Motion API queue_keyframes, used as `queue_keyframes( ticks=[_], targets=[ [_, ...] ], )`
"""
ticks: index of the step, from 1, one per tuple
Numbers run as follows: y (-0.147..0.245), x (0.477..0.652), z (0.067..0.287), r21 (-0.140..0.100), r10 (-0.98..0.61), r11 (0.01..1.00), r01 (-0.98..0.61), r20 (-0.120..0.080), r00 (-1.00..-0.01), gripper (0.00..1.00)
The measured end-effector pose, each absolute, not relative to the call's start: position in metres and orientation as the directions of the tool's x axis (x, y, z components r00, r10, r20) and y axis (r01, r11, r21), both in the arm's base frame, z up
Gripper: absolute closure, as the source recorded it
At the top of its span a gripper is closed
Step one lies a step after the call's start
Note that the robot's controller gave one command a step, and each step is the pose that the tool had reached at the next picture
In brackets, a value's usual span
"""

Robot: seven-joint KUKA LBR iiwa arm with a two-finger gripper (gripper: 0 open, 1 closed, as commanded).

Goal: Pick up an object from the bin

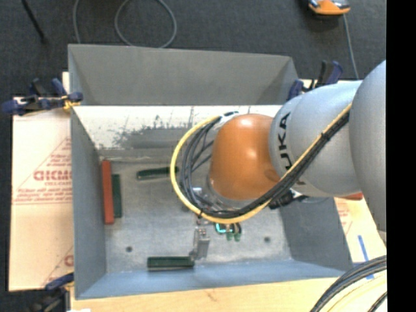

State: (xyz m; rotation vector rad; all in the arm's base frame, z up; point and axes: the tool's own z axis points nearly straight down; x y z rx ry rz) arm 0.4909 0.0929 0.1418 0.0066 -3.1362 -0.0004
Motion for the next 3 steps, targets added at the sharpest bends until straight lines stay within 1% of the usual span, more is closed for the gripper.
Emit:
queue_keyframes(
  ticks=[1,2,3],
  targets=[
    [0.044,0.478,0.070,0.002,0.138,0.990,0.138,-0.009,-0.990,0.00],
    [-0.074,0.510,0.101,-0.006,-0.430,0.903,-0.430,-0.003,-0.903,0.00],
    [-0.053,0.591,0.071,-0.003,-0.386,0.922,-0.386,-0.008,-0.922,0.00]
  ],
)
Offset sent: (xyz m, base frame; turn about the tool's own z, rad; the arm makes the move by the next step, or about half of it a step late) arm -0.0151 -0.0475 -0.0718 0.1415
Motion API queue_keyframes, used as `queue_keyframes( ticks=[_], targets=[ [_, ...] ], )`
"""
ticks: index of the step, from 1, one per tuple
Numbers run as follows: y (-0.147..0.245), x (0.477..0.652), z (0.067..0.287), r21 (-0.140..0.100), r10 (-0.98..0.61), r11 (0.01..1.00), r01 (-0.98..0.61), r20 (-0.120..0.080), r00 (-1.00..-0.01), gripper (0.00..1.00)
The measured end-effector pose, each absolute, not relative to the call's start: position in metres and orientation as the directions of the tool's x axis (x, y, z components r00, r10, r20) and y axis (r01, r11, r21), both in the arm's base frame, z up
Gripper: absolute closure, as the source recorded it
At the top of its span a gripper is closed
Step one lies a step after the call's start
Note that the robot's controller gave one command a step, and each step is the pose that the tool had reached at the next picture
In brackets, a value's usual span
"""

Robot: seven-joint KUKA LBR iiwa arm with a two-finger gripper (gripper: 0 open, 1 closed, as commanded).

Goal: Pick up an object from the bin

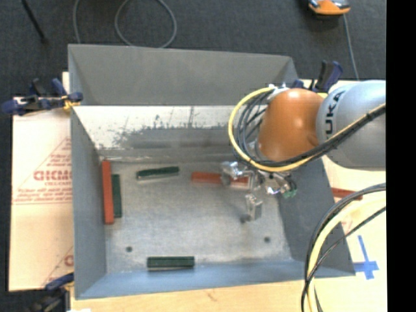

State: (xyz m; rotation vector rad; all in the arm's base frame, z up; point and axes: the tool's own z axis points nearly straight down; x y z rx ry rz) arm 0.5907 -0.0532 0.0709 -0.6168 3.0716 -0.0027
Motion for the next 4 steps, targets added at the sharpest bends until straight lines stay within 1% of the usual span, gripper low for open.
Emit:
queue_keyframes(
  ticks=[1,2,3,4],
  targets=[
    [-0.091,0.649,0.073,-0.001,-0.268,0.963,-0.268,-0.010,-0.963,0.00],
    [-0.021,0.656,0.072,-0.001,-0.244,0.970,-0.244,-0.003,-0.970,0.00],
    [0.036,0.654,0.071,0.000,-0.124,0.992,-0.124,0.003,-0.992,0.00],
    [-0.026,0.657,0.156,0.000,0.100,0.995,0.100,-0.012,-0.995,0.00]
  ],
)
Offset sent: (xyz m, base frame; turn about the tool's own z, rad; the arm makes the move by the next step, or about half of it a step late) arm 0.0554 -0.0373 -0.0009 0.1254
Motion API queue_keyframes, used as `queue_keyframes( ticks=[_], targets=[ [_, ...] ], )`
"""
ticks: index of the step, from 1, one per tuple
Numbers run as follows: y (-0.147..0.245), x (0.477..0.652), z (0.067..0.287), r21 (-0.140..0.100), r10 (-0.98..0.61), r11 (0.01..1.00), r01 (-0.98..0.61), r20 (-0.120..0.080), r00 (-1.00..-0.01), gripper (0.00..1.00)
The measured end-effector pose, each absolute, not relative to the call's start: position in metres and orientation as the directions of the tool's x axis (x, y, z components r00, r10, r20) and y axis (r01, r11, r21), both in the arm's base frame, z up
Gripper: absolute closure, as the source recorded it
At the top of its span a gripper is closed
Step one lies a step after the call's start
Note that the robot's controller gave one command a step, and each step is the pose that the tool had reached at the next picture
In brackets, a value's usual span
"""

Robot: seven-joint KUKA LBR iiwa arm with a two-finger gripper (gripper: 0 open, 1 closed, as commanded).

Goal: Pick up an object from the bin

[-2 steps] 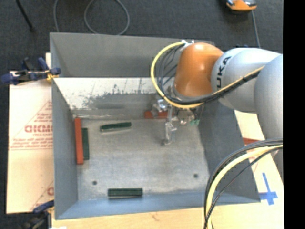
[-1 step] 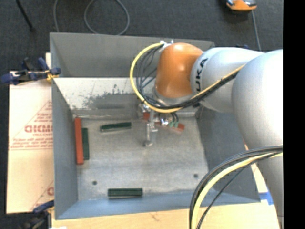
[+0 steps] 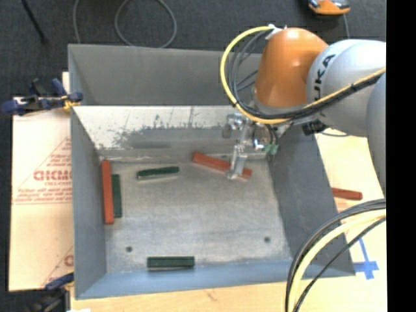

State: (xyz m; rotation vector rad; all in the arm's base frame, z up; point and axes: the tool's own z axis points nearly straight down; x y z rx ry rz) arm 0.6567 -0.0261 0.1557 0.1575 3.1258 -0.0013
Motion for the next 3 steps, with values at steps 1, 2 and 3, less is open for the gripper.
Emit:
queue_keyframes(
  ticks=[1,2,3],
  targets=[
    [-0.056,0.651,0.078,-0.002,0.078,0.997,0.078,0.004,-0.997,0.00],
    [-0.054,0.654,0.083,0.000,0.078,0.997,0.078,-0.004,-0.997,1.00],
    [-0.037,0.646,0.241,-0.006,-0.495,0.869,-0.495,-0.009,-0.869,1.00]
  ],
)
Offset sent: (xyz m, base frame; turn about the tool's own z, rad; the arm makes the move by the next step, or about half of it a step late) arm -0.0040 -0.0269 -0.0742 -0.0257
